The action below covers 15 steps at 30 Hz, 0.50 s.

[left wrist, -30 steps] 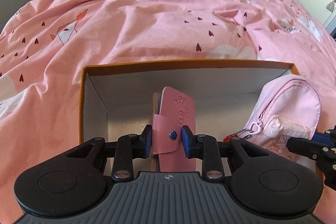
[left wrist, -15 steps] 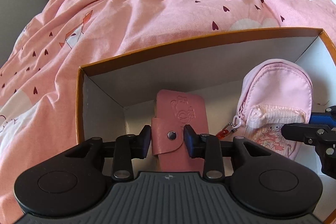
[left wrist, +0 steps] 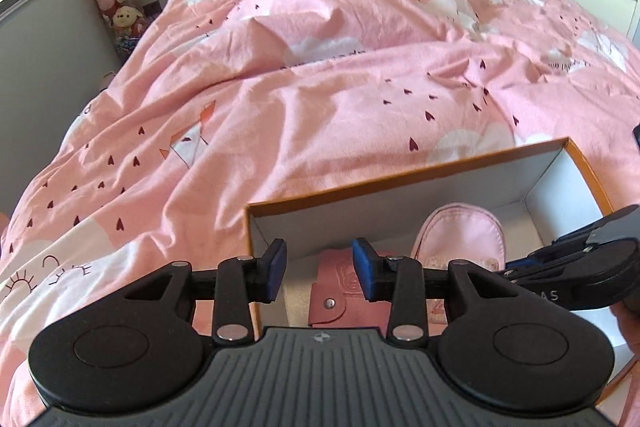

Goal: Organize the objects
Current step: 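Lower the wallet and pouch into the box and open both tools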

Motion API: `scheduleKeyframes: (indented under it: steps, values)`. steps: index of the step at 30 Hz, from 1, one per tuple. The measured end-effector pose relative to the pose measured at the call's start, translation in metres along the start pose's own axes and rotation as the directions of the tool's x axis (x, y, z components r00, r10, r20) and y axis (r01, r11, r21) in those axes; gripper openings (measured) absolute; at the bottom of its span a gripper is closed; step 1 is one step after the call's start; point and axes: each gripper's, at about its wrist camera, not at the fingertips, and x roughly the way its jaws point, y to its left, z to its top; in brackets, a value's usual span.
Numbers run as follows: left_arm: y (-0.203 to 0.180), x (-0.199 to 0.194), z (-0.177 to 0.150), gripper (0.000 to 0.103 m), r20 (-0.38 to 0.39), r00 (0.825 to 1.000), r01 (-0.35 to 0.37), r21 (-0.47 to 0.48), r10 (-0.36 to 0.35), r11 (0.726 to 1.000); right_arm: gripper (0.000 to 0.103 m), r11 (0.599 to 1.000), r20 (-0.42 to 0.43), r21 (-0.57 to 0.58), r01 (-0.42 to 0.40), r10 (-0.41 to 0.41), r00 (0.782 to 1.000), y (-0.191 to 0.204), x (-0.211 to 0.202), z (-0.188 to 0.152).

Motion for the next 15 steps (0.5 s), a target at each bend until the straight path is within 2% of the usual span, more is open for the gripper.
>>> scheduleKeyframes:
  steps: [6,9,13,15]
  values:
    - [0.033,-0.015,-0.001,0.045,0.028,1.000,0.001,-0.111,0.003,0.994,0.018,0.999,-0.009,0.008,-0.034,0.035,0.999,0.011,0.015,0.009]
    - [0.045,-0.013,-0.005,0.045,0.023,1.000,-0.002,-0.145,0.006,0.989,0.018,1.000,0.002,-0.029,-0.004,0.004,1.000,0.018,0.020,0.012]
    - [0.054,-0.005,-0.015,0.045,-0.006,1.000,0.025,-0.188,-0.027,0.982,0.019,0.996,0.022,-0.087,0.010,-0.008,1.000,0.023,0.024,0.009]
    - [0.058,-0.002,-0.021,0.045,-0.017,0.999,0.043,-0.205,-0.048,0.978,0.018,0.996,0.029,-0.085,-0.010,0.012,1.000,0.021,0.018,0.006]
